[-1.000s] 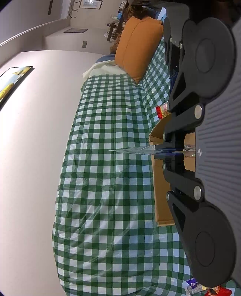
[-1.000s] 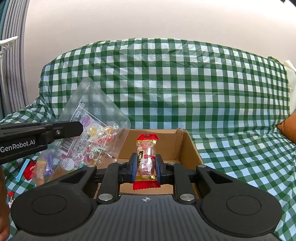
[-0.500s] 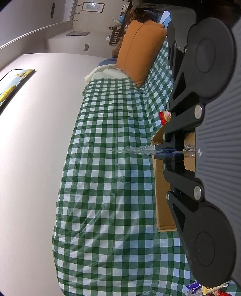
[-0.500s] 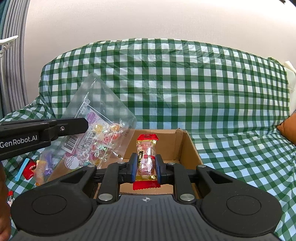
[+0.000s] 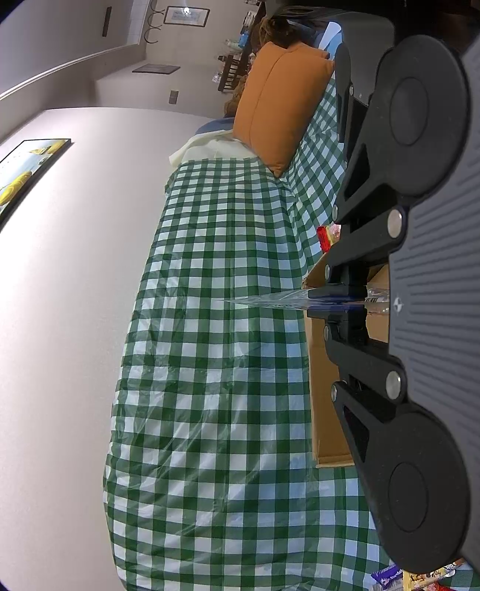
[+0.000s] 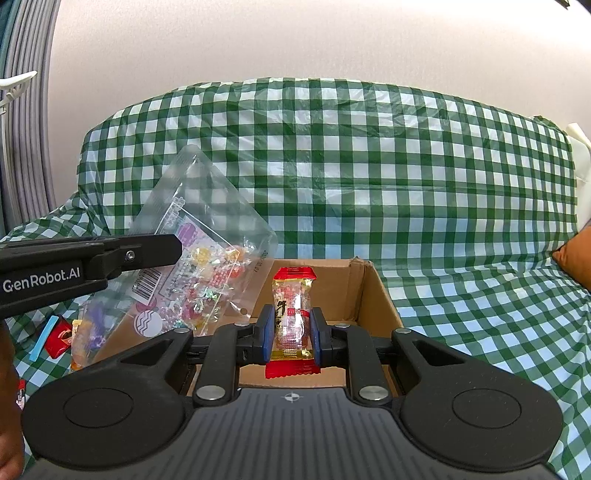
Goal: Organize snacks
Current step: 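Open right tool over the box while left tool releases the candy bag into it, then move both tools back to the snack pile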
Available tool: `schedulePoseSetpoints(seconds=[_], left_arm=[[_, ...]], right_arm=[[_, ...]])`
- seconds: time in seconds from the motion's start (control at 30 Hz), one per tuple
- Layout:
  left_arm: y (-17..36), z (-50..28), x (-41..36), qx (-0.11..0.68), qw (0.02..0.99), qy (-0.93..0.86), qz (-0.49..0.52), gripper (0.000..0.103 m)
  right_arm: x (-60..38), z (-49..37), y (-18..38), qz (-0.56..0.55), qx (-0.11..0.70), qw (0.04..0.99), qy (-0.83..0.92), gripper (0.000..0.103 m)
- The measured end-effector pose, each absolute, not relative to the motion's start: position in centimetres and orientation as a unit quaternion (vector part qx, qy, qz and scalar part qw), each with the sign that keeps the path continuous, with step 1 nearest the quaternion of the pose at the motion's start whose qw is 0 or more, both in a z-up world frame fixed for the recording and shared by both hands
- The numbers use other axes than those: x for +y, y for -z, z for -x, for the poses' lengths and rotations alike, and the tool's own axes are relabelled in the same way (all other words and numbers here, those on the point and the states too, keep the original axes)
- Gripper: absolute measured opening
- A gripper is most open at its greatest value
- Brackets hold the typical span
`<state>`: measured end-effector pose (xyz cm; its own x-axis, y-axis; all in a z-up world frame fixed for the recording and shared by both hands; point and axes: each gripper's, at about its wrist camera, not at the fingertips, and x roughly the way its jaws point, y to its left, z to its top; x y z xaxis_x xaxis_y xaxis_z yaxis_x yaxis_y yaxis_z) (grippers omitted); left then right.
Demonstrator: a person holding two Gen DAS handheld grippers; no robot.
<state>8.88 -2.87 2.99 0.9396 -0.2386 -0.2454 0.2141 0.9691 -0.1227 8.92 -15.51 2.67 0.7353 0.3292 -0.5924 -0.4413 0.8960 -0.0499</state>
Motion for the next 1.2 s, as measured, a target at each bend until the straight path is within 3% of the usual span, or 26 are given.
schedulePoseSetpoints(seconds=[0.57, 0.6, 0.63, 0.67, 0.7, 0.73, 0.77, 1.2], left_arm=[[-3.0, -8.8, -2.9, 0.135, 0.982, 0.119, 0.052, 0.002], [-2.9, -9.0, -2.9, 0.142, 0.981, 0.123, 0.055, 0.003], [-2.8, -9.3, -2.9, 0.152, 0.979, 0.126, 0.059, 0.012], [-2.6, -9.6, -2.9, 0.162, 0.977, 0.127, 0.062, 0.020], [-2.4, -9.7, -2.9, 0.168, 0.976, 0.122, 0.062, 0.041], [-2.3, -9.8, -2.9, 0.170, 0.977, 0.112, 0.060, 0.048], [-2.4, -9.8, -2.8, 0.171, 0.978, 0.107, 0.058, 0.048], [-2.8, -9.0, -0.9, 0.163, 0.983, 0.069, 0.045, 0.046]], right_arm=[[-15.6, -8.9, -2.6, 0.095, 0.299, 0.926, -0.209, 0.021], [-15.6, -8.8, -2.6, 0.095, 0.300, 0.926, -0.209, 0.022], [-15.6, -9.0, -2.5, 0.094, 0.305, 0.924, -0.210, 0.023], [-15.6, -9.2, -2.2, 0.094, 0.316, 0.920, -0.210, 0.032], [-15.5, -9.3, -2.0, 0.096, 0.322, 0.919, -0.206, 0.053], [-15.4, -9.3, -1.9, 0.101, 0.322, 0.921, -0.196, 0.062], [-15.4, -9.3, -2.0, 0.102, 0.320, 0.922, -0.194, 0.068], [-14.2, -9.6, -2.1, 0.091, 0.316, 0.922, -0.205, 0.068]])
